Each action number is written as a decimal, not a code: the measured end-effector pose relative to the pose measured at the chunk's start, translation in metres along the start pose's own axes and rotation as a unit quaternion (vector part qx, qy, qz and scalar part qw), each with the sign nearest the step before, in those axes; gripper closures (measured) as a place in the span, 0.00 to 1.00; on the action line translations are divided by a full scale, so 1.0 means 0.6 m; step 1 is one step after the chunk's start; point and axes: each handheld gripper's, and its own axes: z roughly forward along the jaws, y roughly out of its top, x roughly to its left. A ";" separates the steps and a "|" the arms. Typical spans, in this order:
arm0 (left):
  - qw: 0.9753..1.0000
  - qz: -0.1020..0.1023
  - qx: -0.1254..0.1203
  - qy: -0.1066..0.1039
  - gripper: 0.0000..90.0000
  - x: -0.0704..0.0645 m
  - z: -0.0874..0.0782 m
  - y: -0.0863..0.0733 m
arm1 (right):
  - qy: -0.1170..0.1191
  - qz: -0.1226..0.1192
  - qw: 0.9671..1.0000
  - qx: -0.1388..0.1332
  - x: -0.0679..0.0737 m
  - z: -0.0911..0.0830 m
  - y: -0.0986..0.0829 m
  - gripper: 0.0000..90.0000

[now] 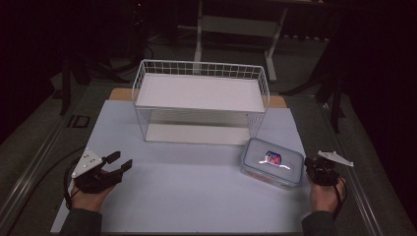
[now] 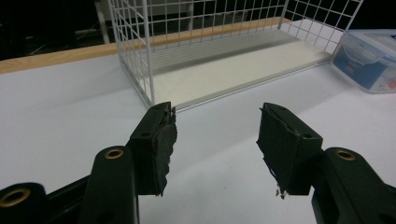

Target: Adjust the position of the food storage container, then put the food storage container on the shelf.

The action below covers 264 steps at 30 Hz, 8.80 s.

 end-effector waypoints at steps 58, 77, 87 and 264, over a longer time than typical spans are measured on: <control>1.000 0.012 0.012 -0.011 0.50 -0.007 0.012 -0.001 | 0.183 -0.135 0.974 0.020 0.239 0.036 0.025 1.00; 1.000 0.011 0.011 -0.010 0.50 -0.007 0.010 -0.001 | 0.278 -0.191 0.941 -0.001 0.305 -0.041 0.009 0.98; 1.000 0.012 0.011 -0.009 0.50 -0.007 0.010 -0.001 | 0.369 -0.247 0.896 0.009 0.363 -0.102 -0.039 1.00; 0.957 -0.162 0.069 -0.230 0.54 -0.114 0.139 0.031 | 0.442 -0.004 0.897 0.026 0.241 -0.030 0.000 0.57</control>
